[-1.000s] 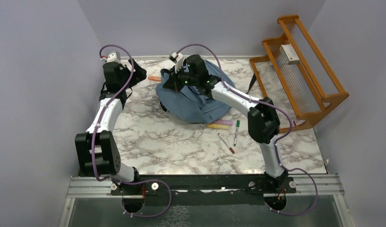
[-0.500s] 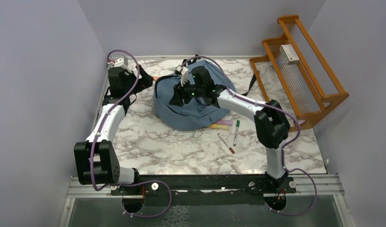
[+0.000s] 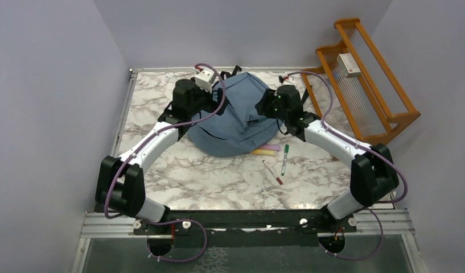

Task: Pack the student bag
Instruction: Unzip the student bag at the center of the board.

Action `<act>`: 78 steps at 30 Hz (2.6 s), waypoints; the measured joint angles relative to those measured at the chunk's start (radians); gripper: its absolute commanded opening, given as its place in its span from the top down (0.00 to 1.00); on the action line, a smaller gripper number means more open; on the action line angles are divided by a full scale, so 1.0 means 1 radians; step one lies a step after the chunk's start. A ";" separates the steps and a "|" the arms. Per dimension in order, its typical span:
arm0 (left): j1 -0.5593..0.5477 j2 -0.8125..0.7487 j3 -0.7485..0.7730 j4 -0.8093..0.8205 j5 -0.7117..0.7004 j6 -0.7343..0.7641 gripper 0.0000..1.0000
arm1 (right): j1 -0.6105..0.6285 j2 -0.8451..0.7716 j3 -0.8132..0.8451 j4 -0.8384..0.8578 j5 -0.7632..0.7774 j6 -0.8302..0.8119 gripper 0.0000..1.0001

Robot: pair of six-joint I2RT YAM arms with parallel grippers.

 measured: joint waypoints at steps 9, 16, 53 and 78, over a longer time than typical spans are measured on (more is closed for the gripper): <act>-0.077 0.143 -0.003 0.113 0.085 0.179 0.20 | -0.112 0.075 -0.022 -0.092 0.013 0.317 0.47; -0.143 0.154 -0.022 0.146 0.090 0.288 0.20 | -0.122 0.176 0.026 -0.166 0.011 0.534 0.45; -0.243 0.195 -0.071 0.117 0.251 0.679 0.12 | -0.197 0.090 -0.243 0.231 -0.187 0.673 1.00; -0.319 0.367 0.072 0.068 0.120 0.870 0.83 | -0.202 0.064 -0.254 0.285 -0.237 0.621 1.00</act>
